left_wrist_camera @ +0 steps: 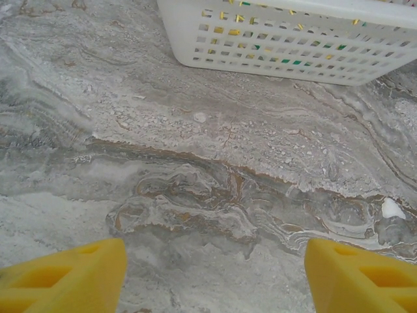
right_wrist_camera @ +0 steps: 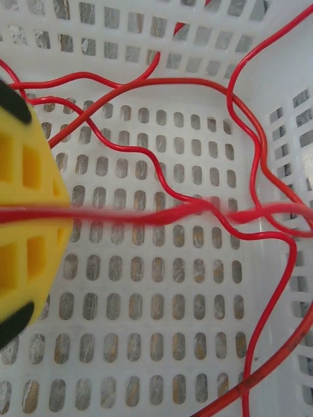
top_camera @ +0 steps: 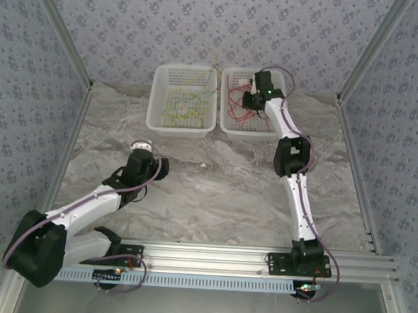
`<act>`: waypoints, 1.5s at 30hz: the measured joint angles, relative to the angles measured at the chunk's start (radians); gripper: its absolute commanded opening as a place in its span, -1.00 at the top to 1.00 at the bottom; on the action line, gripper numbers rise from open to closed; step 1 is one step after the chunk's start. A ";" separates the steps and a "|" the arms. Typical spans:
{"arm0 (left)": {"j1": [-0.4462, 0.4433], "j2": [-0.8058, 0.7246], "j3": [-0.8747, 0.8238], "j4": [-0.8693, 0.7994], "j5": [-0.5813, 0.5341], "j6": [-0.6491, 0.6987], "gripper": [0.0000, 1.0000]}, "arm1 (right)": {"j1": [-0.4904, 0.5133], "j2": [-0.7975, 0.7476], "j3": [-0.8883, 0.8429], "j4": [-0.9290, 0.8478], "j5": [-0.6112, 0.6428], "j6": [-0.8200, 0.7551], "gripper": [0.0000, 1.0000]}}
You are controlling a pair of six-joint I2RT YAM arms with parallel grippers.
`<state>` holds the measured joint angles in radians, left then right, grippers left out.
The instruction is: Untangle the cables
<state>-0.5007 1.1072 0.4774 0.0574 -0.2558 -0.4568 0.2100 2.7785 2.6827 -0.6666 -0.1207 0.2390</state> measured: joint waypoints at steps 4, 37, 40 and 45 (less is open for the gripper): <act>-0.004 -0.007 0.013 0.010 -0.008 0.003 -0.51 | 0.005 -0.002 0.013 -0.005 0.002 -0.029 -0.15; 0.172 -0.183 -0.039 0.127 -0.256 0.217 -0.99 | 0.136 -1.205 -1.476 0.278 0.322 -0.181 -1.00; 0.210 -0.167 -0.066 0.142 -0.258 0.233 -0.99 | 0.138 -1.339 -1.632 0.377 0.359 -0.188 -1.00; 0.267 -0.158 -0.098 0.185 -0.250 0.268 -0.98 | 0.137 -1.495 -1.831 0.518 0.367 -0.192 -1.00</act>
<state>-0.2337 0.9497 0.3790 0.2420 -0.5056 -0.1890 0.3466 1.2835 0.8513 -0.1482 0.2462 0.0467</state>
